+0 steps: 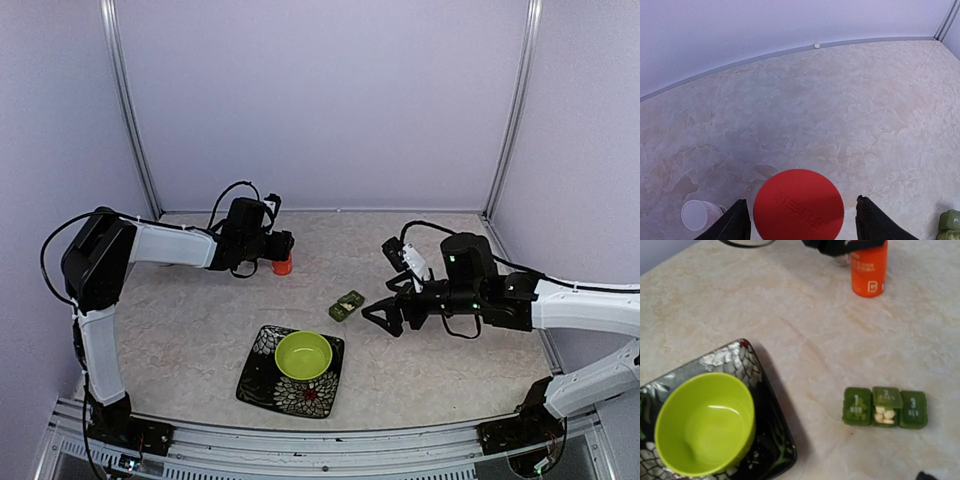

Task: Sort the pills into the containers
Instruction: Place the pill bottle at the center of the board, then adjust the pill container at the center of the board.

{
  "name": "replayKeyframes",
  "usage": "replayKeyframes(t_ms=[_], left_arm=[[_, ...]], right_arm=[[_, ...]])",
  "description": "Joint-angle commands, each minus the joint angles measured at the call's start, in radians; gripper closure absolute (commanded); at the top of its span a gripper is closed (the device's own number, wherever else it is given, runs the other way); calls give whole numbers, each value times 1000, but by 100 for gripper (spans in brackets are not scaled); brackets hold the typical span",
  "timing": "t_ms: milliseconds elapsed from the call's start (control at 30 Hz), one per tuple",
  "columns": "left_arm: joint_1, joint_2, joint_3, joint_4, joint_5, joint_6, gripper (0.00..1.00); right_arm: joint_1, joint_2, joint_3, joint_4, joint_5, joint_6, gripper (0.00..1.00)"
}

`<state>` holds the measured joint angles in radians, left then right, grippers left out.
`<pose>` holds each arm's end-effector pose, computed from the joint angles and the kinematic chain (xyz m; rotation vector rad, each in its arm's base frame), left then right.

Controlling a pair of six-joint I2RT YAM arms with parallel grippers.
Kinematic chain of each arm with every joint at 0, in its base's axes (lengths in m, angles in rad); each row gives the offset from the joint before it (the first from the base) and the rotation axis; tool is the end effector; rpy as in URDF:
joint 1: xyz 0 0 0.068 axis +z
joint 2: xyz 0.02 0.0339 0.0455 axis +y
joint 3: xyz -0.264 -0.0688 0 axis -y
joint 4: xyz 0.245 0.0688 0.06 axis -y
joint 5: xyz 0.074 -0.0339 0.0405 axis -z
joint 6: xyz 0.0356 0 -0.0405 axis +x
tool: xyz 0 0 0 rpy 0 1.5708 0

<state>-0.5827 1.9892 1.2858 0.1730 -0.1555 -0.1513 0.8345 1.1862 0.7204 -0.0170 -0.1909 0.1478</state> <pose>0.3763 -0.2414 0.1868 0.3587 2.0757 -0.2795 0.1718 0.1996 0.2512 -0.8367 1.9724 0.7908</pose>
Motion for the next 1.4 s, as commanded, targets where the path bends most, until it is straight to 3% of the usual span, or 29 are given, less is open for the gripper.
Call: replayKeyframes(t_ms=[0, 300, 333, 367, 767, 1367], left_arm=[[3, -42, 29, 21, 5, -5, 26], [-1, -109, -2, 11, 10, -52, 14], [-3, -120, -6, 7, 10, -55, 4], [-4, -128, -8, 1, 10, -58, 2], [-56, -197, -47, -49, -21, -97, 1], [-74, -225, -71, -55, -36, -95, 1]], right_arm=[[-21, 39, 22, -21, 62, 0, 0], [-25, 225, 66, -64, 252, -23, 0], [-25, 256, 69, -61, 274, -15, 0], [-25, 278, 73, -55, 289, -9, 0], [-25, 558, 176, 29, 309, -16, 0], [-25, 802, 385, 63, 393, 30, 0]])
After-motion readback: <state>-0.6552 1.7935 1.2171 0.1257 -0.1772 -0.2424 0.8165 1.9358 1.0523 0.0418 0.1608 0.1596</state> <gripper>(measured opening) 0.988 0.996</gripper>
